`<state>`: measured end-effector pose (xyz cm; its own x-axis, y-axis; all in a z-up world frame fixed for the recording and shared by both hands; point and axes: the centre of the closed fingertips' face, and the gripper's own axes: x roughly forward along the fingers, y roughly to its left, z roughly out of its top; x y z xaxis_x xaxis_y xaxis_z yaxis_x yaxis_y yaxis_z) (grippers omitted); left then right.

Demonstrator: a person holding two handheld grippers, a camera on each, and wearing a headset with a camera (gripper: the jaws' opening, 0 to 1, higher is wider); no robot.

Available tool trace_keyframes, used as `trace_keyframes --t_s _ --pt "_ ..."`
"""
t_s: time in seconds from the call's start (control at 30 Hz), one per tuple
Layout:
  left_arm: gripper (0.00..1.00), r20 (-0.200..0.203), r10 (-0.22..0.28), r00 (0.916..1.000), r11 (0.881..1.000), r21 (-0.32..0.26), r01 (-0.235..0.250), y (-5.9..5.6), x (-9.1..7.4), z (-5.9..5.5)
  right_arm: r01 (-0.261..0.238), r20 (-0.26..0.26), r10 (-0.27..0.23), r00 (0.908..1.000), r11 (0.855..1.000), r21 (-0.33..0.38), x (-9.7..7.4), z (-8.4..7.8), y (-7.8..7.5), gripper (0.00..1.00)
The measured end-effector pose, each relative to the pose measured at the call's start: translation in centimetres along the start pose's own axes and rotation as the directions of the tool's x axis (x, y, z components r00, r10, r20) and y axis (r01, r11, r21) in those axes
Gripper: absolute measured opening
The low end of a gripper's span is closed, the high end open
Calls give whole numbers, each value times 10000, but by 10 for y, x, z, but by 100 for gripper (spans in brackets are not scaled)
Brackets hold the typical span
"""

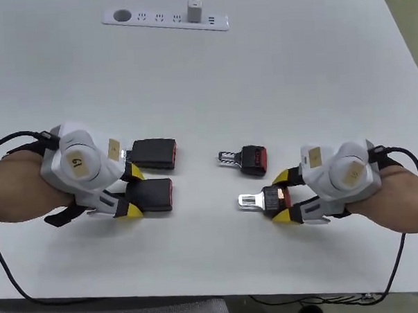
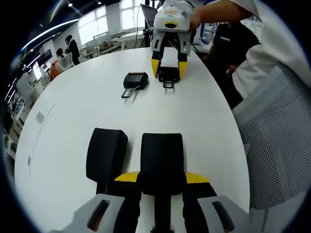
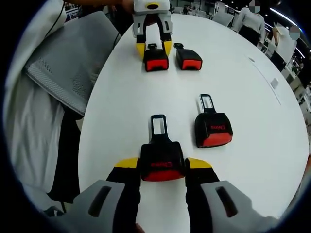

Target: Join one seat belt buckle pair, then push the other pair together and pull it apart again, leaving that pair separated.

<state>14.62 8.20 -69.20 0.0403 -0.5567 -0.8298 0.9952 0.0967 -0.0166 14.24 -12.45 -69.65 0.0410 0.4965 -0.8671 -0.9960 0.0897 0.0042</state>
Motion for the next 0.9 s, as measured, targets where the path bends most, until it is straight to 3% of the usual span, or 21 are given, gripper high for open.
trace_keyframes --t_s 0.37,0.9 --pt "34 -31 -158 9999 9997 184 159 -1 0 1 116 -1 -116 9999 9999 102 3 6 0 34" --pt "34 -86 -168 9998 9998 107 169 0 -1 -1 106 280 -109 9995 9999 111 19 35 5 34"
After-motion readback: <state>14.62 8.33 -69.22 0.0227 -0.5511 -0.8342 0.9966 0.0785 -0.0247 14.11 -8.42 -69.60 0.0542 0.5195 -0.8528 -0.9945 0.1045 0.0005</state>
